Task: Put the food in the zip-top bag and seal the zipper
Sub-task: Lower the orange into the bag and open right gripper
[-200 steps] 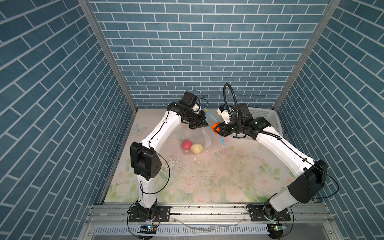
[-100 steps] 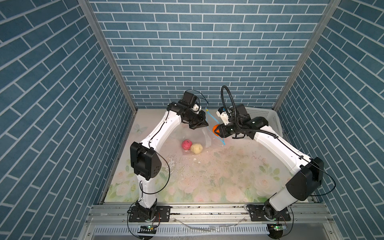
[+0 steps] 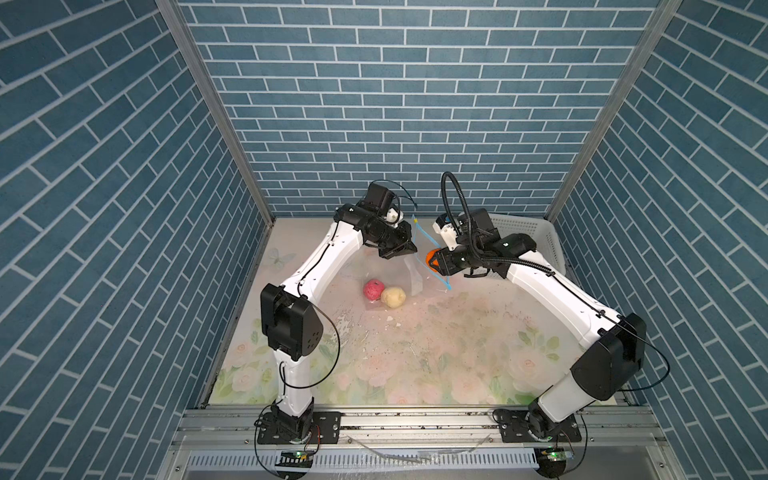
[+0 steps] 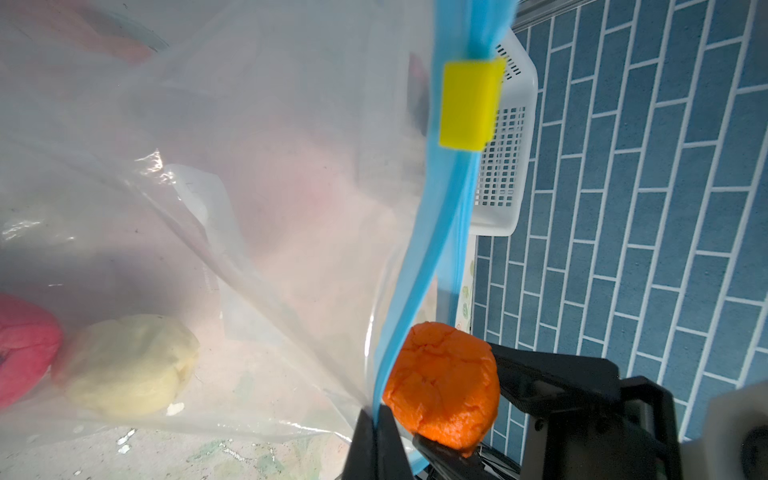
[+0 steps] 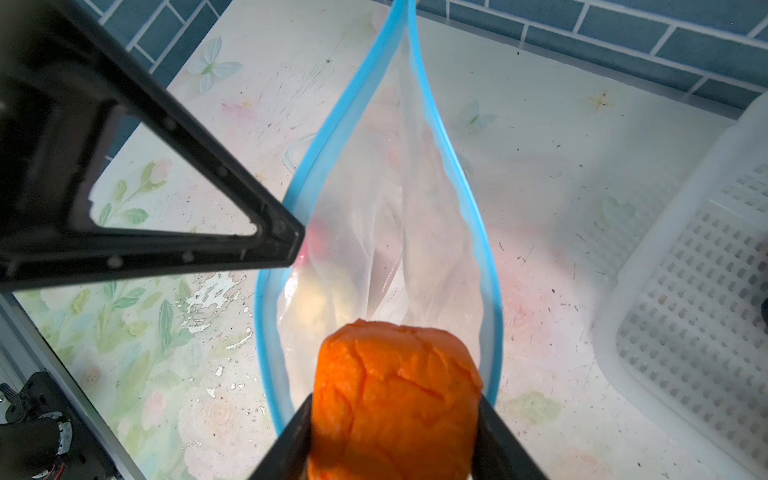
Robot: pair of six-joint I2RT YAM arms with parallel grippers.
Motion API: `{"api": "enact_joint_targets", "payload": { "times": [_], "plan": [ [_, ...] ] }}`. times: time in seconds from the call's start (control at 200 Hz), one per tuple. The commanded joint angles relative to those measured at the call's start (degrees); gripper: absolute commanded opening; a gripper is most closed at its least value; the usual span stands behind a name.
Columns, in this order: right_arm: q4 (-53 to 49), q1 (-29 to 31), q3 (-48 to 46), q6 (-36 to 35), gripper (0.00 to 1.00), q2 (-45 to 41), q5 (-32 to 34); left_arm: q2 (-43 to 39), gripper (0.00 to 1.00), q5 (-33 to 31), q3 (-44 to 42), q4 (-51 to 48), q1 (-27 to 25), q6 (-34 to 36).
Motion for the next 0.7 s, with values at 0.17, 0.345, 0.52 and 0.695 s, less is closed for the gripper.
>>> {"api": "enact_joint_targets", "payload": {
  "times": [0.17,0.345,0.52,0.695],
  "plan": [
    [-1.2,0.1,0.2,-2.3,0.58,0.4,1.1,-1.7,0.0,0.2,1.1,-0.4,-0.3,0.0],
    [-1.1,0.2,0.0,-2.3,0.63,0.3,1.5,-1.7,0.0,0.2,1.1,-0.2,-0.5,0.0],
    [-0.9,0.1,0.1,-2.1,0.67,0.3,1.7,-1.7,0.0,0.3,1.1,-0.2,-0.5,0.0],
    [-0.8,0.1,0.3,-2.1,0.67,0.3,1.6,-1.7,0.0,0.2,1.1,-0.2,-0.5,0.0]
  ]
}}
